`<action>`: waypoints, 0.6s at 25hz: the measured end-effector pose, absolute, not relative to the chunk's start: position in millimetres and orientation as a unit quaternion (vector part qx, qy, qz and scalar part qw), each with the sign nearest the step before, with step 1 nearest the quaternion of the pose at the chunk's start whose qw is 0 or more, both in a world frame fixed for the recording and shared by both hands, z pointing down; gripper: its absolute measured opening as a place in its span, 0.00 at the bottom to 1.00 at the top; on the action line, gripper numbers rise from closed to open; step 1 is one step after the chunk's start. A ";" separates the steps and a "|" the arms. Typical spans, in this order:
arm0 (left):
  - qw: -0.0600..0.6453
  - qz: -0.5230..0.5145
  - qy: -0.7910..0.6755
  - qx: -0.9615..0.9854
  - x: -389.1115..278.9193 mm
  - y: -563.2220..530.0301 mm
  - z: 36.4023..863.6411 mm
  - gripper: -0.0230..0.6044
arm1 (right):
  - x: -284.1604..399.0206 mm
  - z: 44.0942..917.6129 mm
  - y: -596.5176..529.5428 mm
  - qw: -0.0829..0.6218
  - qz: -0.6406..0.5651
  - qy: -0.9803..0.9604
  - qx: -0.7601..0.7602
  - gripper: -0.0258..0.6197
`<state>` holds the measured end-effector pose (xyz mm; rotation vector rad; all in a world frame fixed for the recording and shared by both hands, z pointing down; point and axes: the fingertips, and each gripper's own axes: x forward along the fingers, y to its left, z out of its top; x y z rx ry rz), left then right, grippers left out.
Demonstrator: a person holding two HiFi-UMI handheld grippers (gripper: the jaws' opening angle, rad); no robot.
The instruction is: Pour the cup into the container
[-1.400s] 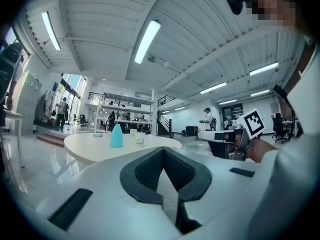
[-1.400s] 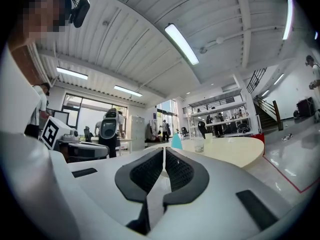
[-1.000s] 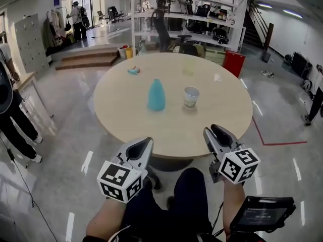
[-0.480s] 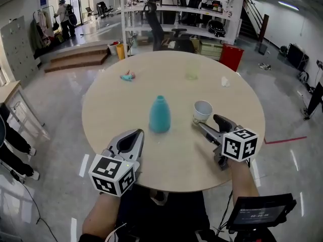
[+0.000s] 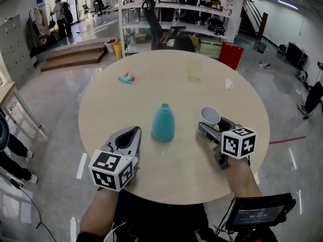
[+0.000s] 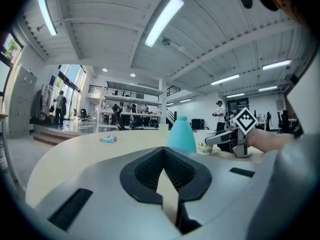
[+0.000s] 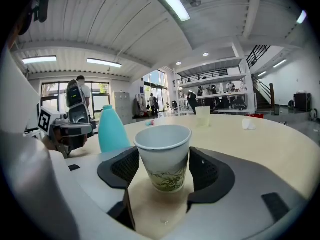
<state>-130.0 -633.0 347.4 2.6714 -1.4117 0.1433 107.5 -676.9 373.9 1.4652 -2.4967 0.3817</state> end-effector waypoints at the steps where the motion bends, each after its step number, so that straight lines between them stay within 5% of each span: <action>1: 0.060 0.051 -0.462 0.883 -129.3 -635.7 349.8 0.03 | 107.8 373.9 -677.6 0.111 0.128 -0.850 0.499 0.52; 15: 0.072 0.062 -0.431 0.897 -120.3 -641.8 351.7 0.03 | 68.0 319.7 -670.5 0.150 0.025 -0.874 0.461 0.49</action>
